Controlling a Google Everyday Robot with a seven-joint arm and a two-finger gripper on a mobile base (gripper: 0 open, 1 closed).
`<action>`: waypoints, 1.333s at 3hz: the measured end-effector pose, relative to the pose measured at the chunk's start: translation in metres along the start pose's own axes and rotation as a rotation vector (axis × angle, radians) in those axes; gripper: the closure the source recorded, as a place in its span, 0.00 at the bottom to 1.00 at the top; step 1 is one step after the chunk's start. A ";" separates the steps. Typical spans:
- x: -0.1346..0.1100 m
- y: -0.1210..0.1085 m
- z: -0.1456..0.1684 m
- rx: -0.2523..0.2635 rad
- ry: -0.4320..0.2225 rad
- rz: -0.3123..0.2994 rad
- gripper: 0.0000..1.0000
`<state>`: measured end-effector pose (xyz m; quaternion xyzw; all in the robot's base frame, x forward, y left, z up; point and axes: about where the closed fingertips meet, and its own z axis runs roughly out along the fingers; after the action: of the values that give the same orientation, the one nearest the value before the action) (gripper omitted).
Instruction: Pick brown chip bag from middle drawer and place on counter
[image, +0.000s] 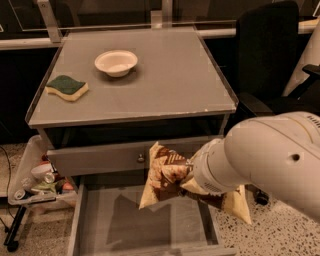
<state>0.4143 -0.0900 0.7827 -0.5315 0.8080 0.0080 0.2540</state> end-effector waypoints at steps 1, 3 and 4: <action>-0.030 -0.029 -0.032 0.090 -0.034 -0.048 1.00; -0.064 -0.100 -0.070 0.230 -0.115 -0.061 1.00; -0.070 -0.141 -0.074 0.252 -0.164 -0.043 1.00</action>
Offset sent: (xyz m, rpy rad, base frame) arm 0.0787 -0.0065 0.1422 -0.0175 -0.3173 -0.0203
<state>0.5279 -0.1129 0.9127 -0.5102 0.7677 -0.0556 0.3838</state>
